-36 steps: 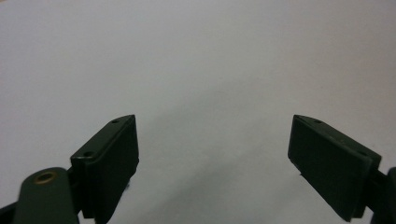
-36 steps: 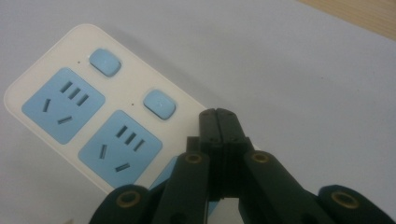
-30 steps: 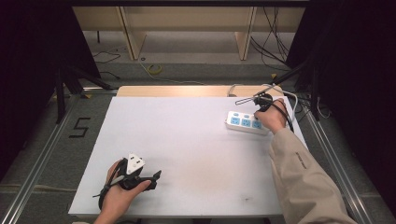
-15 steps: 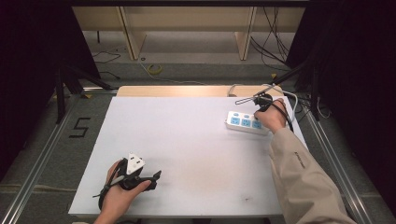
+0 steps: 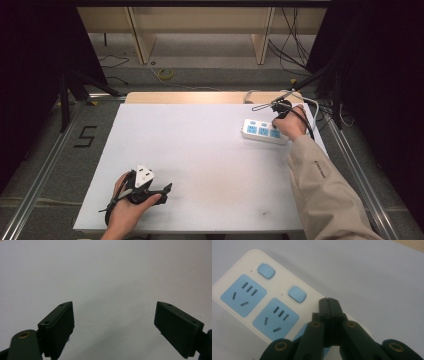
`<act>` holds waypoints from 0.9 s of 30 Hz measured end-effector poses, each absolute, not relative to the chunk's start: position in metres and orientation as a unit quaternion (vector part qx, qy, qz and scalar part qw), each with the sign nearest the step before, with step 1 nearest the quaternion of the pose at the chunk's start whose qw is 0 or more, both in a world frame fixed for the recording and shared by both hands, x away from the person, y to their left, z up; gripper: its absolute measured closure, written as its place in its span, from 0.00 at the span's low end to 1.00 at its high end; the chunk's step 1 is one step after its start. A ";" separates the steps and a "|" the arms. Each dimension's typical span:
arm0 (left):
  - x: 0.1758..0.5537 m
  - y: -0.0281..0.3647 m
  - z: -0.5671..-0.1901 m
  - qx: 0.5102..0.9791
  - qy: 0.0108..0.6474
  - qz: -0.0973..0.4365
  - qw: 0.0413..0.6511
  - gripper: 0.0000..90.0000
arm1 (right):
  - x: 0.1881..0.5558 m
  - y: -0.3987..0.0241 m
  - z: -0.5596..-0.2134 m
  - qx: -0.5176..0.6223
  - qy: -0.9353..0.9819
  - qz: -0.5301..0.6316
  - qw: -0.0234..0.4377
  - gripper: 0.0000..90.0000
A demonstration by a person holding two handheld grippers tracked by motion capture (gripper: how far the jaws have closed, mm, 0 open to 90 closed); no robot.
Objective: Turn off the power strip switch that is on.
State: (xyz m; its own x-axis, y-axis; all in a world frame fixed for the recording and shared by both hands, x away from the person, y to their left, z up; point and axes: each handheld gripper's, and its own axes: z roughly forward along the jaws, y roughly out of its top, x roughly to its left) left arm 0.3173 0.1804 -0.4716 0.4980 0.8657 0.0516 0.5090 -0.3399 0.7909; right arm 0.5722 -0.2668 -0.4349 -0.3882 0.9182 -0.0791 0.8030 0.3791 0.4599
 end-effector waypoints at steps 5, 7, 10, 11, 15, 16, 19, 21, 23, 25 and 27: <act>0.317 0.181 -0.472 0.781 0.441 0.241 0.370 0.18 | 0.574 -0.267 -0.435 0.531 0.814 0.175 0.158 1.00; 0.317 0.181 -0.472 0.782 0.441 0.241 0.369 0.18 | 0.574 -0.267 -0.434 0.532 0.814 0.174 0.156 1.00; 0.317 0.181 -0.472 0.782 0.441 0.241 0.369 0.18 | 0.574 -0.267 -0.435 0.535 0.813 0.173 0.153 1.00; 0.317 0.181 -0.472 0.782 0.441 0.241 0.369 0.18 | 0.574 -0.267 -0.435 0.535 0.813 0.173 0.154 1.00; 0.317 0.181 -0.472 0.782 0.441 0.241 0.370 0.18 | 0.574 -0.267 -0.435 0.535 0.812 0.174 0.153 1.00; 0.317 0.181 -0.472 0.782 0.441 0.241 0.369 0.18 | 0.574 -0.267 -0.435 0.534 0.813 0.175 0.154 1.00; 0.317 0.181 -0.472 0.782 0.441 0.242 0.369 0.18 | 0.574 -0.267 -0.435 0.537 0.811 0.177 0.153 1.00; 0.317 0.181 -0.472 0.782 0.440 0.242 0.369 0.18 | 0.573 -0.268 -0.435 0.535 0.811 0.178 0.154 1.00; 0.317 0.182 -0.471 0.782 0.441 0.242 0.369 0.18 | 0.573 -0.268 -0.435 0.532 0.813 0.178 0.158 1.00; 0.318 0.181 -0.472 0.780 0.441 0.242 0.371 0.18 | 0.572 -0.267 -0.436 0.530 0.814 0.176 0.162 1.00; 0.318 0.181 -0.472 0.781 0.441 0.242 0.371 0.18 | 0.572 -0.266 -0.436 0.526 0.816 0.175 0.165 1.00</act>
State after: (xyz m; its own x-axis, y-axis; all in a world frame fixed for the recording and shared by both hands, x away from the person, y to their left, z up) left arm 0.3176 0.1813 -0.4717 0.4936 0.8682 0.0505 0.5096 -0.3358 0.7922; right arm 0.5716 -0.2663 -0.4356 -0.3921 0.9160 -0.0849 0.8002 0.3851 0.4598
